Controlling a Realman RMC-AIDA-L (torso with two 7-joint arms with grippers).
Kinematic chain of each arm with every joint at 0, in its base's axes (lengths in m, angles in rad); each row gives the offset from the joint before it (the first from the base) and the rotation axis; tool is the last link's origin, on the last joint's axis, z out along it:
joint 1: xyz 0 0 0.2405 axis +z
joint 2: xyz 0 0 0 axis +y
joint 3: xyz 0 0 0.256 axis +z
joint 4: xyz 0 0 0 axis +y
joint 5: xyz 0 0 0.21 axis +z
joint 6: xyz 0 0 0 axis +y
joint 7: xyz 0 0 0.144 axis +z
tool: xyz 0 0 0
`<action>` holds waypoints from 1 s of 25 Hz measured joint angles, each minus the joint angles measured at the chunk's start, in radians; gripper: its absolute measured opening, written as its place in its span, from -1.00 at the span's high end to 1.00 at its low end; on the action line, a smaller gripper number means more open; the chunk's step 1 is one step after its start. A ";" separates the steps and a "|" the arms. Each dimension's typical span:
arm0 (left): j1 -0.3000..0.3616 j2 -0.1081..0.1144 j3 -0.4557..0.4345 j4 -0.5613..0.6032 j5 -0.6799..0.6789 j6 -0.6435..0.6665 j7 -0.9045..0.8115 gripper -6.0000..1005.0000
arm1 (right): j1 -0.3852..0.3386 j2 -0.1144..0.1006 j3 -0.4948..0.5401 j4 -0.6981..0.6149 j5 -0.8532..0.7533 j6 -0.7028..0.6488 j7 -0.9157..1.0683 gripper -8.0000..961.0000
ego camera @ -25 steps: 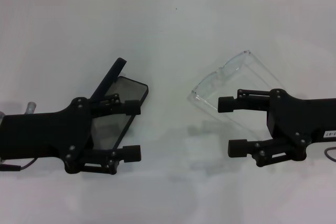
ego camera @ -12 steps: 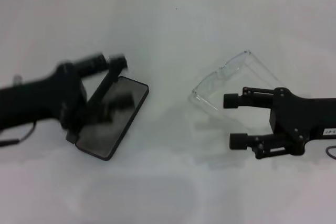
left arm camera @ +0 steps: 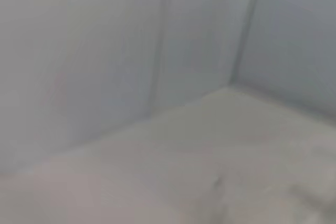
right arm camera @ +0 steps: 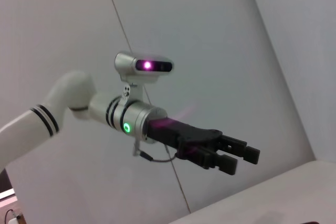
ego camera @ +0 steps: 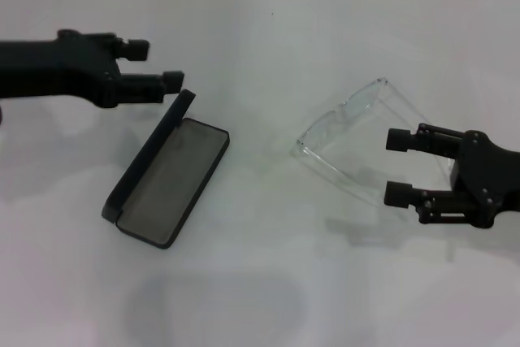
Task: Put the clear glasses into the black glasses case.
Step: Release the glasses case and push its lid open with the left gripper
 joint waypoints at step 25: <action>-0.022 -0.001 0.410 0.123 0.527 -0.104 -0.546 -0.41 | -0.044 -0.013 0.136 -0.001 0.000 -0.038 -0.021 -0.82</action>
